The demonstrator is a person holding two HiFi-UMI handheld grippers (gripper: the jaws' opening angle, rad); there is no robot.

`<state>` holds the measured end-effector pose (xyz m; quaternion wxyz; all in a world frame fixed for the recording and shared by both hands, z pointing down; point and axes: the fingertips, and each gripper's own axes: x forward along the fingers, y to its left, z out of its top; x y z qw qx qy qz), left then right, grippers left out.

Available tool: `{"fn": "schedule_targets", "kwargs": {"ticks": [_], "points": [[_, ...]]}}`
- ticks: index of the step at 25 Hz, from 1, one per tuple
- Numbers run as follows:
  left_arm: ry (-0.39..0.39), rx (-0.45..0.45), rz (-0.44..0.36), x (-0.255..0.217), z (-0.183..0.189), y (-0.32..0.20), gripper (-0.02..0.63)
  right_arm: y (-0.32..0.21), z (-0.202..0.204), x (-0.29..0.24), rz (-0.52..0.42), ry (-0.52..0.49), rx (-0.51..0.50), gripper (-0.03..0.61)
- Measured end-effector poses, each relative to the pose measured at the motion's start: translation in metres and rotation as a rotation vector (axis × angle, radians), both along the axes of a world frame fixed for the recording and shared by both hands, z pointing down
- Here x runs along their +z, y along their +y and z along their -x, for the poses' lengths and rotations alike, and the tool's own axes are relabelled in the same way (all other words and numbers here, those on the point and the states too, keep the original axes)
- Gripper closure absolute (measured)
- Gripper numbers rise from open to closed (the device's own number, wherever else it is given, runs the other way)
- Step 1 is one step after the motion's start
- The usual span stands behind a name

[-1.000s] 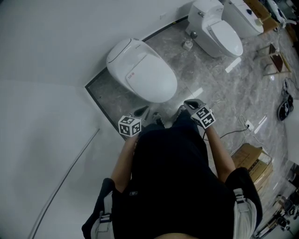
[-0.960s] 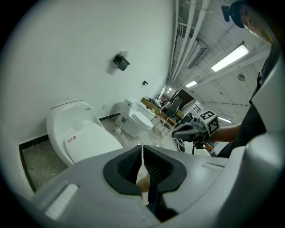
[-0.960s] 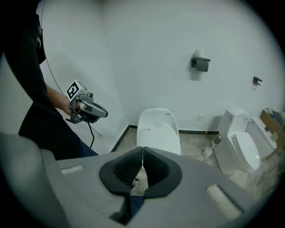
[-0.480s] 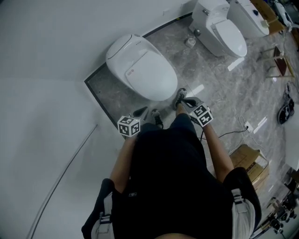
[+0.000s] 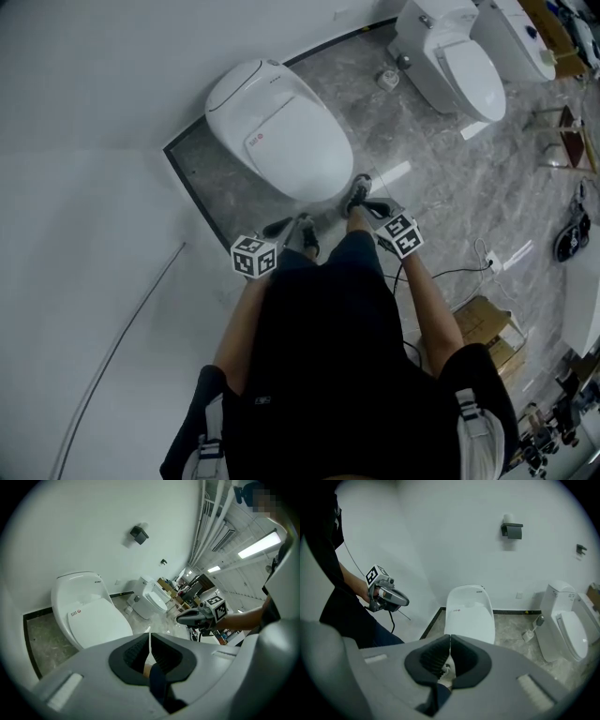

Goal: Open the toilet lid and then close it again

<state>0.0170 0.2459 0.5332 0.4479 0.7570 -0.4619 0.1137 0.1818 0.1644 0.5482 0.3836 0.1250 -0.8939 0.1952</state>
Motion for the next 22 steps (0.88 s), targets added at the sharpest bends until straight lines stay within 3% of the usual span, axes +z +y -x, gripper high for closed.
{"fn": "schedule_targets", "kwargs": {"ticks": [10,22], "points": [[0.04,-0.026,0.065,0.03,-0.009,-0.017,0.592,-0.021,-0.003,0.029,0.056,0.011,0.008,0.574],[0.02,-0.023,0.172,0.096,-0.005,-0.024,0.592,-0.048,0.002,0.09,0.139,0.034,0.017,0.574]]}}
